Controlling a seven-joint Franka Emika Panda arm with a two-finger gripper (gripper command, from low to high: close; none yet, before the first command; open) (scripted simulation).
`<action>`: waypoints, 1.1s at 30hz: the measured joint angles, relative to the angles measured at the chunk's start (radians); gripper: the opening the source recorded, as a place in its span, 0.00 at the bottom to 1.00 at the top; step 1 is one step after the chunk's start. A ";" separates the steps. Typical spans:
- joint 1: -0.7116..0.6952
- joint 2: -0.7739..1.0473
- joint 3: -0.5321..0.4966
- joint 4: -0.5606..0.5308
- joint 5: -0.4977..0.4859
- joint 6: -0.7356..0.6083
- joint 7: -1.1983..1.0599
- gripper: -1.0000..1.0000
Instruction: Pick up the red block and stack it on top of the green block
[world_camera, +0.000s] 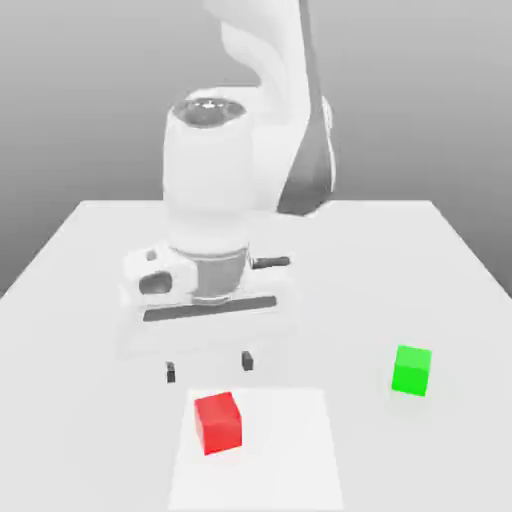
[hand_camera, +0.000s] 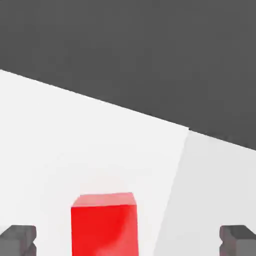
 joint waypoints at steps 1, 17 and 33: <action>-0.007 0.035 0.008 0.001 0.011 0.028 -0.010 0.50; -0.025 0.079 0.028 0.004 0.019 0.064 -0.020 0.00; 0.299 -0.148 0.202 -0.076 0.024 -0.085 0.241 0.00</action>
